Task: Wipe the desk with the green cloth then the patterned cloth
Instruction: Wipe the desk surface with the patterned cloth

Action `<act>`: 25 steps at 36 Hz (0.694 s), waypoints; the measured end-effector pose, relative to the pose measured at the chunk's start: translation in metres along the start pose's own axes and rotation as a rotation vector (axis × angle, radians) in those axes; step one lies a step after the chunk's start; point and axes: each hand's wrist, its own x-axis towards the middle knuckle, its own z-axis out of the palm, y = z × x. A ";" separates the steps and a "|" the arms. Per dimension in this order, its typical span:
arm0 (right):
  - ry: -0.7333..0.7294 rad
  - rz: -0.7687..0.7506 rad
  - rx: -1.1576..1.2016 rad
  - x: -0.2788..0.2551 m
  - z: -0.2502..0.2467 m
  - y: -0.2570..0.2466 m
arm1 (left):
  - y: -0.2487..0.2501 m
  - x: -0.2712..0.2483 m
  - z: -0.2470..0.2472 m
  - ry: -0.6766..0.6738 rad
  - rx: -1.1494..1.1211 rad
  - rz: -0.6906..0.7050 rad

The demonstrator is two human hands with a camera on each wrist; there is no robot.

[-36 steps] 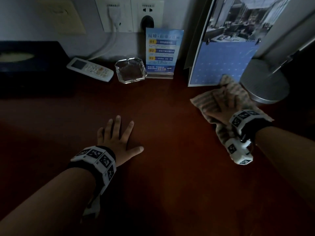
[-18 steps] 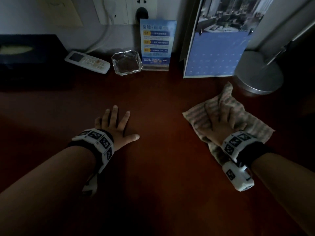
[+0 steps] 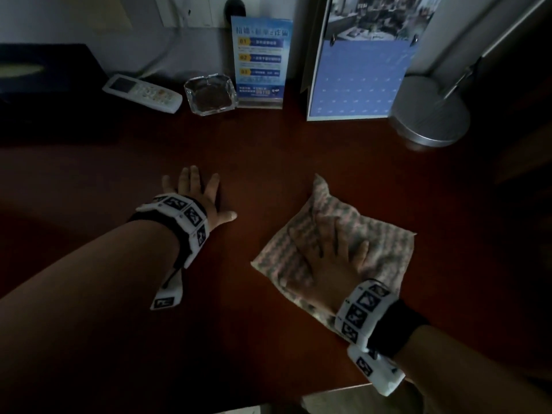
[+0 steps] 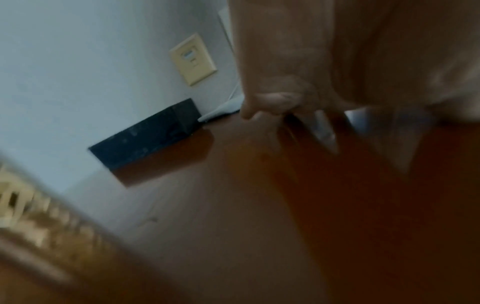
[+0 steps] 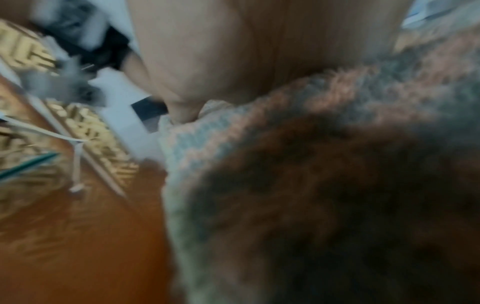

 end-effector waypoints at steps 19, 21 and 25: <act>0.145 -0.139 0.067 -0.067 0.046 0.031 | 0.110 -0.016 0.011 0.022 0.010 0.336; 0.069 -0.051 0.088 -0.065 0.041 0.049 | 0.109 -0.016 0.011 0.014 0.022 0.333; 0.047 0.153 0.079 -0.054 0.031 0.088 | 0.108 -0.016 0.013 0.017 0.032 0.344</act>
